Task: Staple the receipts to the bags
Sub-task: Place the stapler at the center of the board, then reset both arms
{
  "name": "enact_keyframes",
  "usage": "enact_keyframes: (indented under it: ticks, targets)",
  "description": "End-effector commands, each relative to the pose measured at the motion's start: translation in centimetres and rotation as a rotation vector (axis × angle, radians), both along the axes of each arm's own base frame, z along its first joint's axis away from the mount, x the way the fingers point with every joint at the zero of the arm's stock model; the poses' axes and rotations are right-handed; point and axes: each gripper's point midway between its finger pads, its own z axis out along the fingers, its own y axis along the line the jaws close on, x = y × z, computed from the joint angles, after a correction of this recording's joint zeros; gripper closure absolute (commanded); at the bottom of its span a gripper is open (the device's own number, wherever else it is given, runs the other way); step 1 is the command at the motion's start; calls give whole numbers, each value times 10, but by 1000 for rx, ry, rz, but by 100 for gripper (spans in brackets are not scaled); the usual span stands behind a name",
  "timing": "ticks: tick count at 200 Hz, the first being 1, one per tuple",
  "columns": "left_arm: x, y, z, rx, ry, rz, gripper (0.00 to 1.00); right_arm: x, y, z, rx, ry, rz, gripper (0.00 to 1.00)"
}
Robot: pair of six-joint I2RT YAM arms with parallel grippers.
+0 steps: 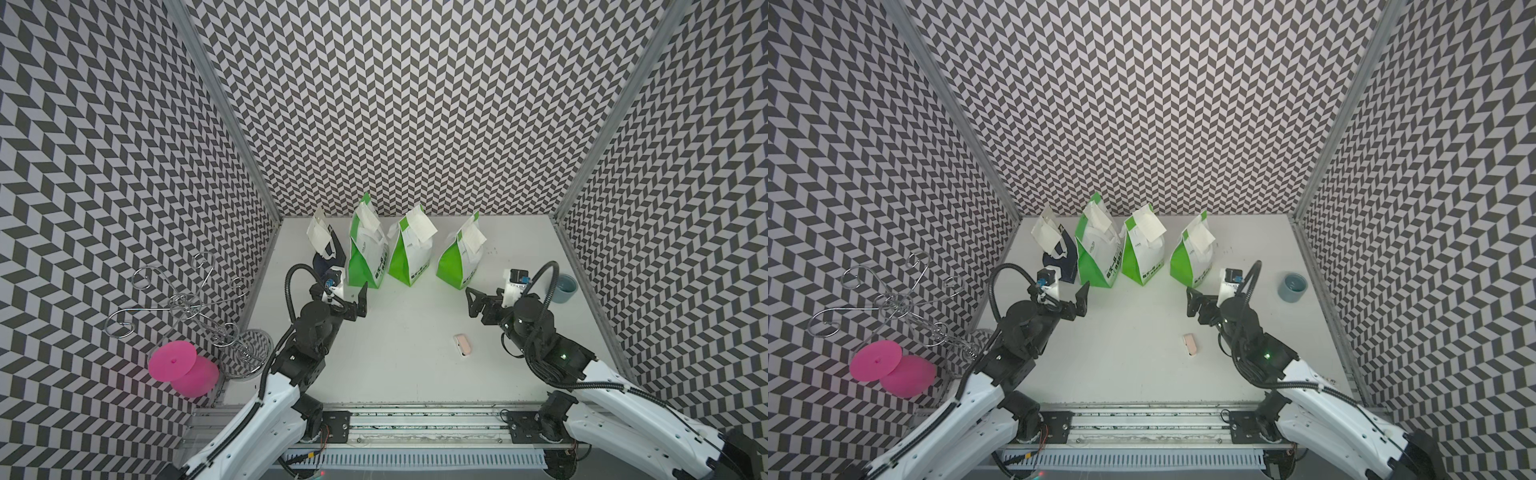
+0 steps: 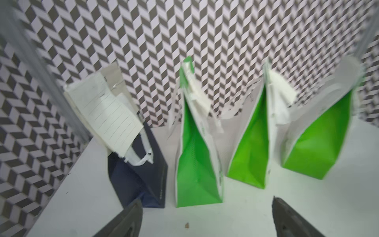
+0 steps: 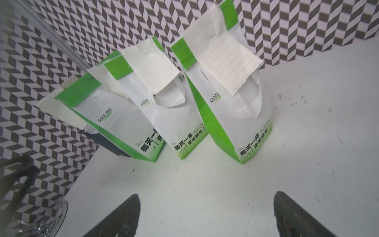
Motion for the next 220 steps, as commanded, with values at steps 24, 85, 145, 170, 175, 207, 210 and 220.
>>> enact_keyframes:
  ticks: [24, 85, 145, 170, 175, 207, 210, 220]
  targets:
    - [47, 51, -15, 23, -116, 137, 3, 6, -35, 21, 80, -85, -205, 0]
    - [67, 62, -50, -2, -151, 79, 6, 16, -51, 11, 8, -68, -318, 0]
    - [71, 61, -74, -24, -119, 13, 0, 34, -83, 17, 17, -224, -447, 0]
    - [75, 81, -75, -48, -115, 154, 0, 46, -126, 3, -124, -269, -595, 0]
    - [76, 82, -76, -44, -107, 165, 0, 48, -134, -2, -172, -270, -604, 0]
    - [75, 82, -74, -45, -118, 167, 0, 64, -173, -48, -322, -191, -645, 0]
    - [75, 82, -74, -45, -120, 167, 0, 64, -174, -50, -333, -190, -645, 0]
    - [74, 82, -73, -44, -127, 166, 0, 68, -177, -54, -359, -203, -648, 0]
